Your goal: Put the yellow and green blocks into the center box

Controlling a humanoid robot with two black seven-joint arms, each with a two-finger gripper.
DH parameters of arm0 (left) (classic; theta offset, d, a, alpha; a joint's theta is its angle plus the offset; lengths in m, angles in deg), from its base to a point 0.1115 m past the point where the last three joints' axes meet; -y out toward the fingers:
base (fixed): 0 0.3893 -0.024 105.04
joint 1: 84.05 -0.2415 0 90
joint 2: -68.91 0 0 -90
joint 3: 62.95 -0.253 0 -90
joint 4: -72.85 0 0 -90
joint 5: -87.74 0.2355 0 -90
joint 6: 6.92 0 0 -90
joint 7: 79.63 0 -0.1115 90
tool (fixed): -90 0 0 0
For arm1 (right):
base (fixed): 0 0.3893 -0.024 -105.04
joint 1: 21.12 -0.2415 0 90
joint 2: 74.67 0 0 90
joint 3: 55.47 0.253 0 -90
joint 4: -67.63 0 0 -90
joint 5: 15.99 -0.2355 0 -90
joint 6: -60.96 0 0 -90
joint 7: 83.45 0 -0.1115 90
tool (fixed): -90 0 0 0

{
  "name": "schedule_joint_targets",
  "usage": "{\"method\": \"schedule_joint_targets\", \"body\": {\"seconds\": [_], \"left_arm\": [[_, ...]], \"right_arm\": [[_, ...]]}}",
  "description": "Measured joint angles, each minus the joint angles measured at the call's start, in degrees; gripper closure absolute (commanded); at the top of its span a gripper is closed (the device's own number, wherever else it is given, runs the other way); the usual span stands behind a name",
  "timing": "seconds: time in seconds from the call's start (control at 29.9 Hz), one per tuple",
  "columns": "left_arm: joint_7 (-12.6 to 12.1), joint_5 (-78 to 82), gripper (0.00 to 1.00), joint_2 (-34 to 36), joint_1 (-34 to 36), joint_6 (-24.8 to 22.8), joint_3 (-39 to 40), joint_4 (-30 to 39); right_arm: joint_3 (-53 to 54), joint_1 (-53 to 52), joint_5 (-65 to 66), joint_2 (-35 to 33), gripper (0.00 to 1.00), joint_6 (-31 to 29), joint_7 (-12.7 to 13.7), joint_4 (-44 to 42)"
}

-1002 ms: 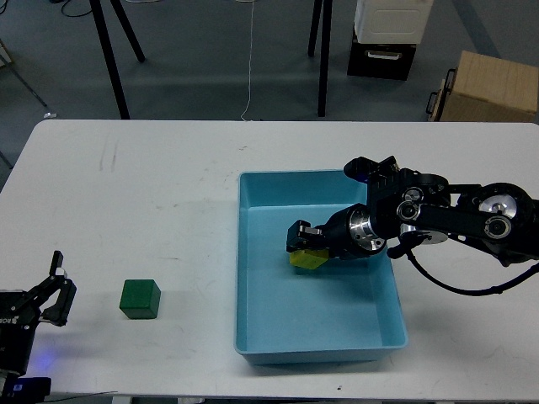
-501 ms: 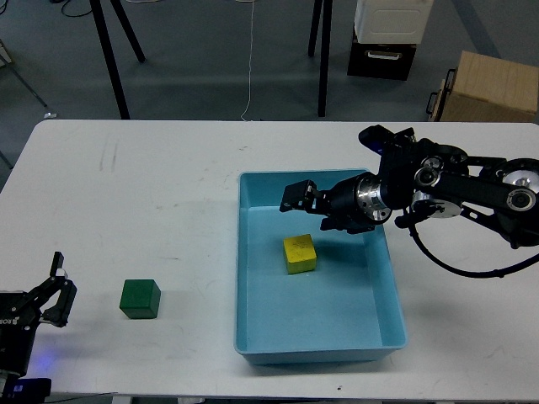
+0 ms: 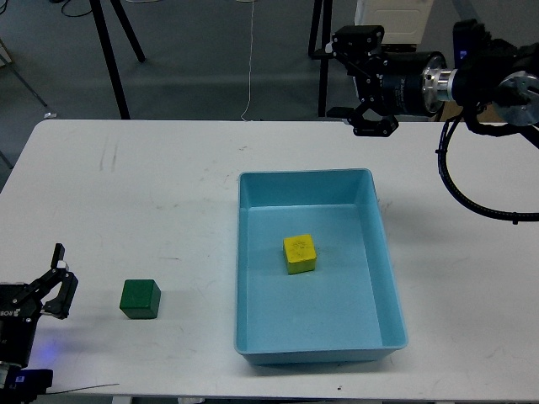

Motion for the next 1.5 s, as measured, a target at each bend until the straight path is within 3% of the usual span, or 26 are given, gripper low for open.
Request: {"method": "schedule_joint_targets", "body": {"seconds": [0.17, 0.3, 0.53, 0.94, 1.14, 1.5], "left_arm": [[0.00, 0.02, 0.00, 0.00, 0.26, 0.00, -0.01, 0.00], [0.00, 0.13, 0.00, 0.00, 0.36, 0.00, -0.06, 0.02], [0.00, 0.02, 0.00, 0.00, 1.08, 0.00, 0.06, 0.27], [0.09, 0.07, 0.00, 0.00, 2.84, 0.00, 0.10, 0.42], [0.39, -0.09, 0.00, 0.00, 3.38, 0.00, 0.28, 0.35], [0.95, -1.17, 0.00, -0.01, 4.04, 0.00, 3.40, 0.35]], "right_arm": [[18.45, 9.94, -6.14, 0.46, 0.04, -1.71, -1.28, -3.11], [28.74, 19.47, -15.33, 0.54, 0.04, -7.70, -2.85, -2.85], [38.03, 36.69, -29.31, 0.69, 0.03, -10.75, -3.70, 3.51], [51.03, 68.50, -31.02, 11.37, 0.03, -10.78, -3.74, 18.01], [51.93, 72.42, -30.91, 14.84, 0.03, -10.78, -3.81, 19.47], [51.97, 72.46, -30.67, 14.68, 0.03, -10.61, -3.83, 19.30]]}}
